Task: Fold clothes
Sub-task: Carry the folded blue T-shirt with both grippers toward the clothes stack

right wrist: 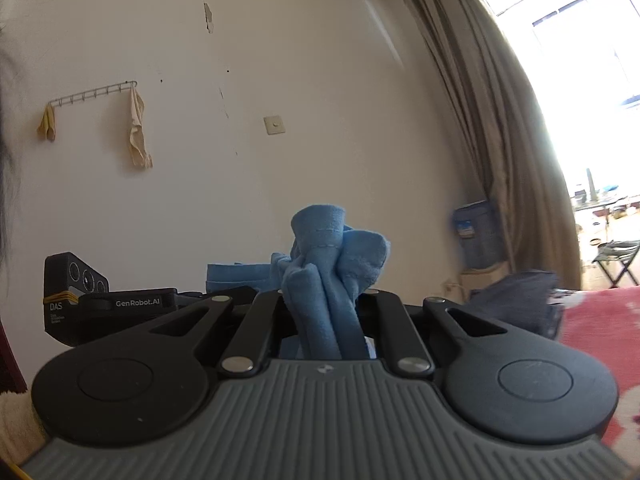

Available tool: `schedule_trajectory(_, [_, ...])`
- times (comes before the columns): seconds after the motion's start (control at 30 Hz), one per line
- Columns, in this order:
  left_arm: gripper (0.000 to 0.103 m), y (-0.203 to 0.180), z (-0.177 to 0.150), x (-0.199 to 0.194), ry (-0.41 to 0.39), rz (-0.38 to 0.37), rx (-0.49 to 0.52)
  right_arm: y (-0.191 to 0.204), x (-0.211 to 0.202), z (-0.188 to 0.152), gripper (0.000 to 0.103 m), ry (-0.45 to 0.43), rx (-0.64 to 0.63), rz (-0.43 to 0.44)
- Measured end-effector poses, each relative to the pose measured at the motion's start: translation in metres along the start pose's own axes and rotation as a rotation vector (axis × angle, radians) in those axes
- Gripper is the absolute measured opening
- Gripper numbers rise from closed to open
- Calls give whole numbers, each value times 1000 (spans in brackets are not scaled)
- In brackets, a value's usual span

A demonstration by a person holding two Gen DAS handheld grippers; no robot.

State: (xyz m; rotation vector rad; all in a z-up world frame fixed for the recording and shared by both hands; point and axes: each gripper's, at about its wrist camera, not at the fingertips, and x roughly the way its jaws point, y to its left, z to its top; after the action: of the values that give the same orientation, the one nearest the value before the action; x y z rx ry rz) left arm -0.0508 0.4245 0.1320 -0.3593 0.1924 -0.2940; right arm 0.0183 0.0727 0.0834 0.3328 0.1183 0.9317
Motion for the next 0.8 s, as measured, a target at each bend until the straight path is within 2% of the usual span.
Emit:
schedule_trajectory(0.13, [8, 42, 27, 42, 18, 31, 3, -18, 55, -6, 8, -4, 44, 14])
schedule_trajectory(0.27, [8, 82, 35, 118, 79, 28, -41, -62, 94, -27, 8, 31, 134, -32])
schedule_trajectory(0.33, [8, 100, 30, 161, 126, 26, -72, -86, 112, -39, 8, 51, 183, -59])
schedule_trajectory(0.47, [8, 143, -1, 226, 228, 55, -98, -133, 150, -62, 8, 91, 280, -113])
schedule_trajectory(0.57, [8, 165, -19, 259, 291, 79, -114, -166, 174, -78, 8, 119, 343, -148])
schedule_trajectory(0.7, [9, 186, -27, 292, 347, 99, -94, -192, 184, -90, 8, 147, 369, -161])
schedule_trajectory(0.73, [11, 191, -30, 300, 369, 120, -86, -199, 186, -93, 8, 154, 376, -165])
schedule_trajectory(0.8, [25, 201, -37, 316, 412, 163, -71, -212, 200, -97, 8, 178, 387, -175])
